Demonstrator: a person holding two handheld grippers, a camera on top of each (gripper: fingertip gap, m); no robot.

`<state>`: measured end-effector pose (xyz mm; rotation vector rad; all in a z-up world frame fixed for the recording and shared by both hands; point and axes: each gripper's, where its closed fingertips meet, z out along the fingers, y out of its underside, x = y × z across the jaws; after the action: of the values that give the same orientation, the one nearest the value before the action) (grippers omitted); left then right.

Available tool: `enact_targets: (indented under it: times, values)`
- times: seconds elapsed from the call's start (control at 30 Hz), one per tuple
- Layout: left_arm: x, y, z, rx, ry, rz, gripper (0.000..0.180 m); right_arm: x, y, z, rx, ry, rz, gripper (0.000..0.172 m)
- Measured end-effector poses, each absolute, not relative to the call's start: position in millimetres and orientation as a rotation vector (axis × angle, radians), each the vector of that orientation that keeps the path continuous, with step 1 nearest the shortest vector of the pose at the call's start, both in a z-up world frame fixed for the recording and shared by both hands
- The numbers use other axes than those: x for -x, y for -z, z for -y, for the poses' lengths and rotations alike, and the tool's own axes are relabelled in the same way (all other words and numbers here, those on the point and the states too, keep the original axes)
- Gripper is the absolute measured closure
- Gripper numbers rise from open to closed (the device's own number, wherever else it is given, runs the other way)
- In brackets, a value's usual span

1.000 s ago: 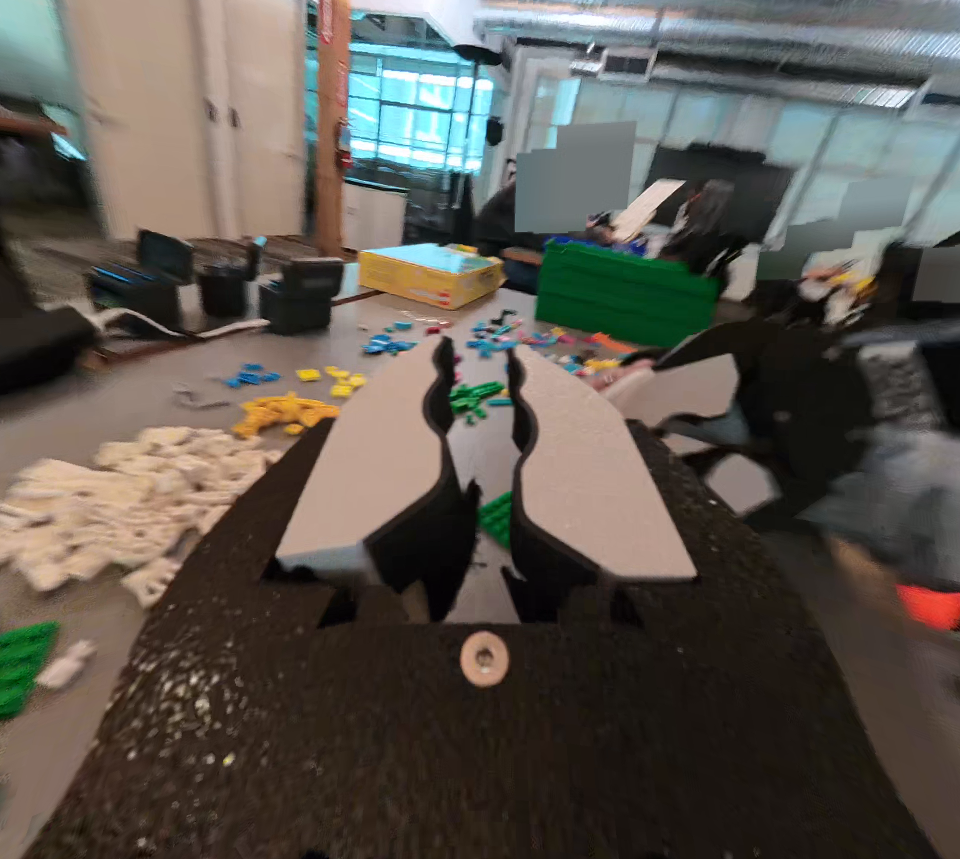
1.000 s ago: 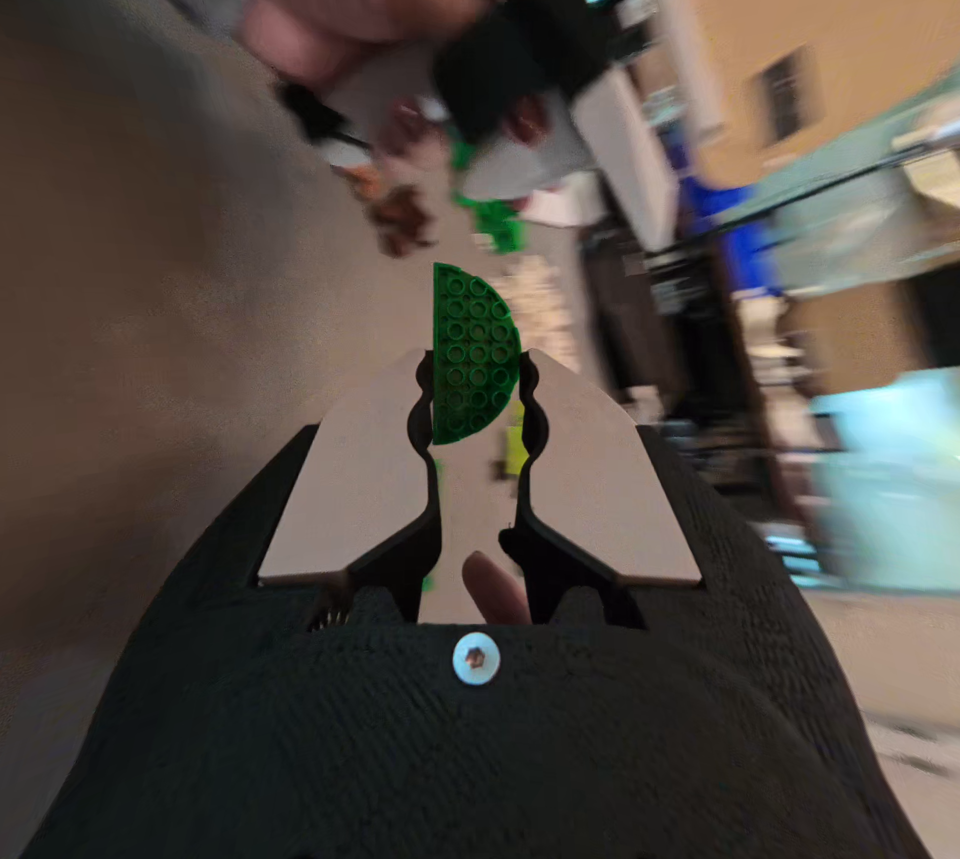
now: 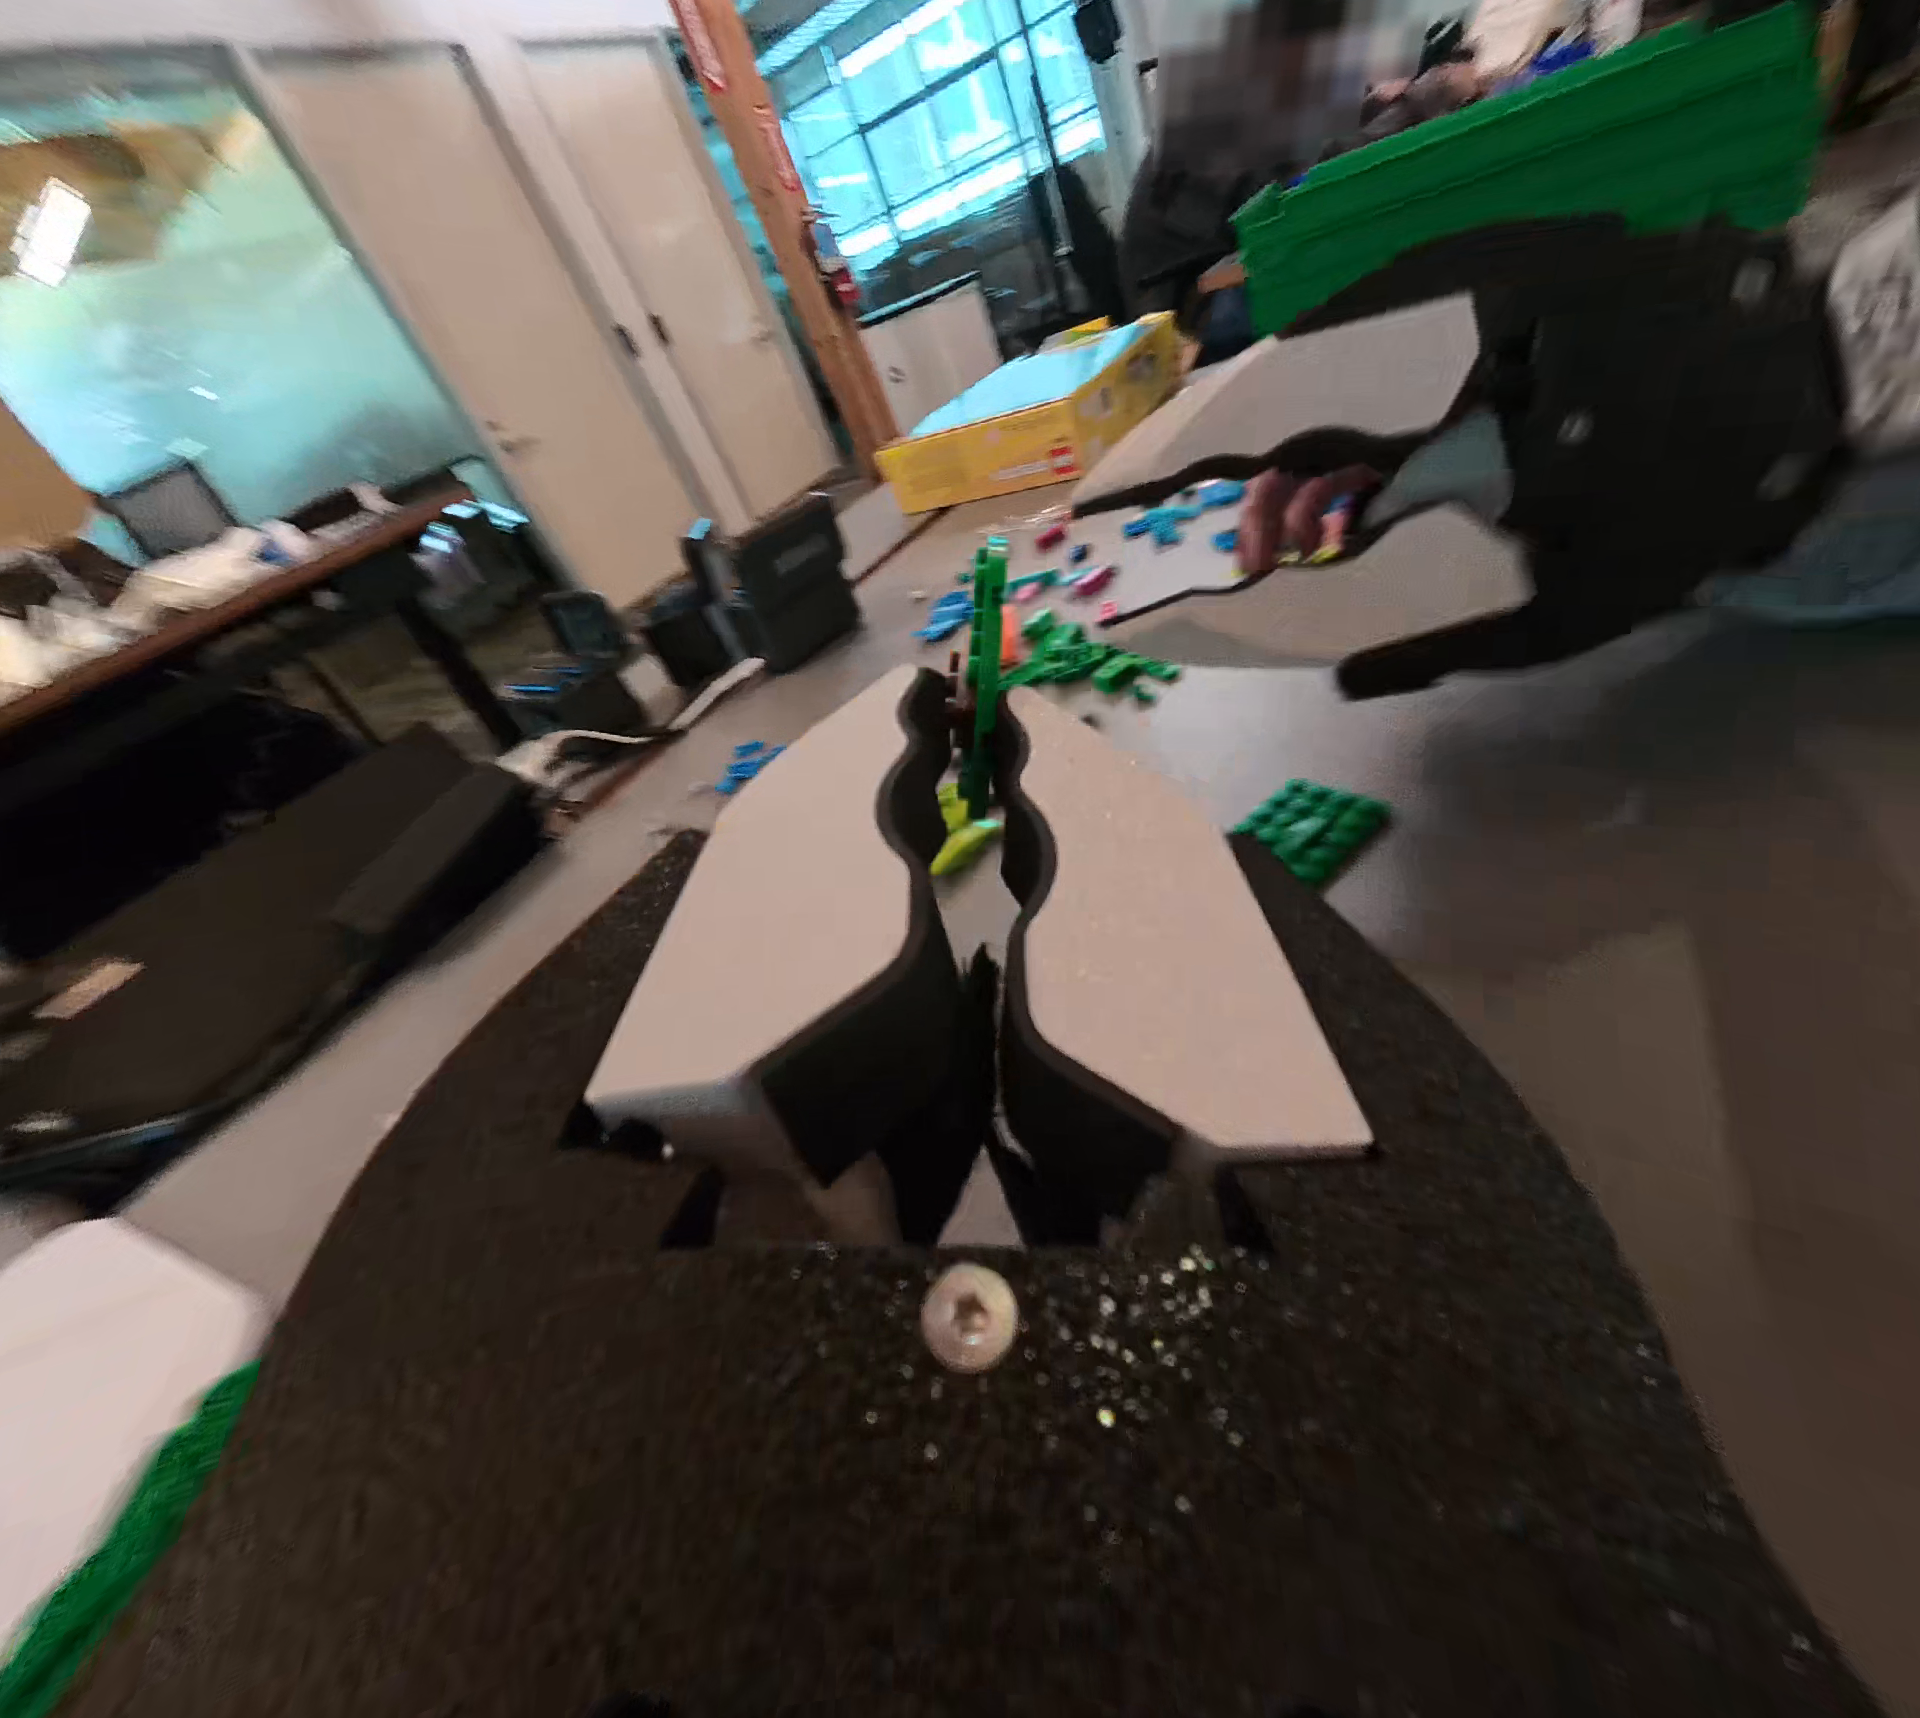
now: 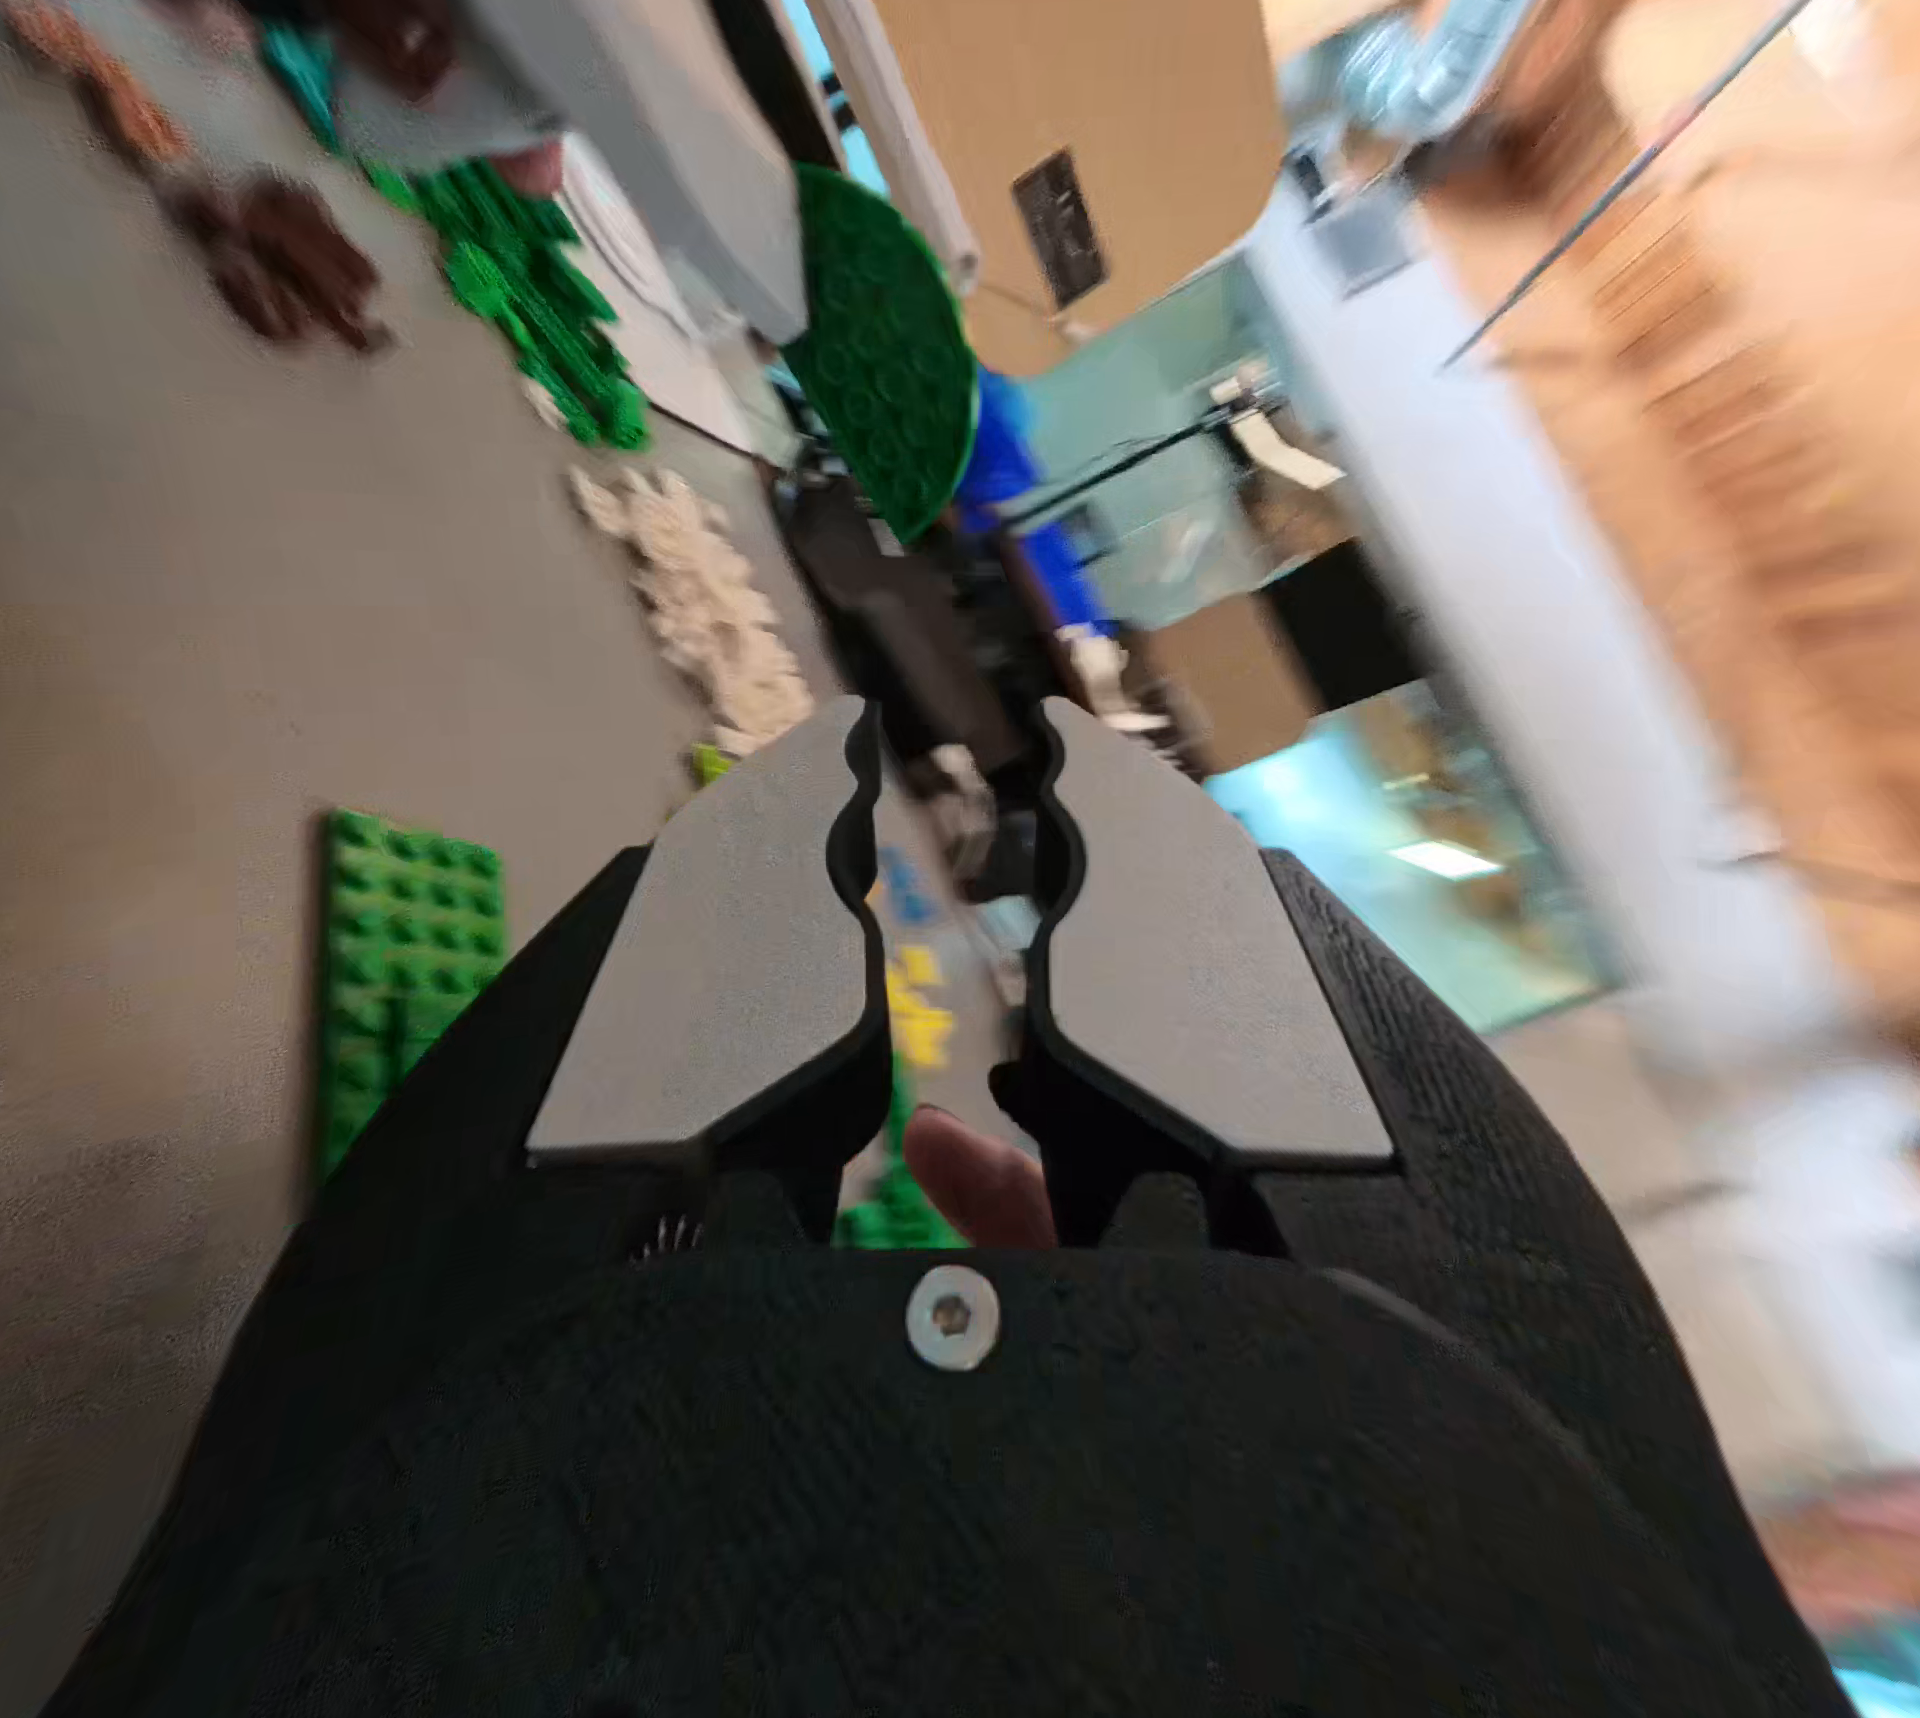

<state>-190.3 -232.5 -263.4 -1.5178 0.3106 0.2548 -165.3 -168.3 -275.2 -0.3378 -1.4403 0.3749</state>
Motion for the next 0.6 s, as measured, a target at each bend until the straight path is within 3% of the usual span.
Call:
enact_targets:
  times: [0.17,0.43,0.6]
  values:
    - [185,265,234,1.455,-0.615,-0.531,0.173,149,287,207,0.509,-1.060,1.702,0.137]
    - [150,289,229,1.463,-0.671,-0.818,0.173,147,301,215,0.185,-0.632,1.723,0.133]
    - [145,289,231,1.454,-0.601,-0.812,0.172,154,297,203,0.094,-0.374,1.618,0.157]
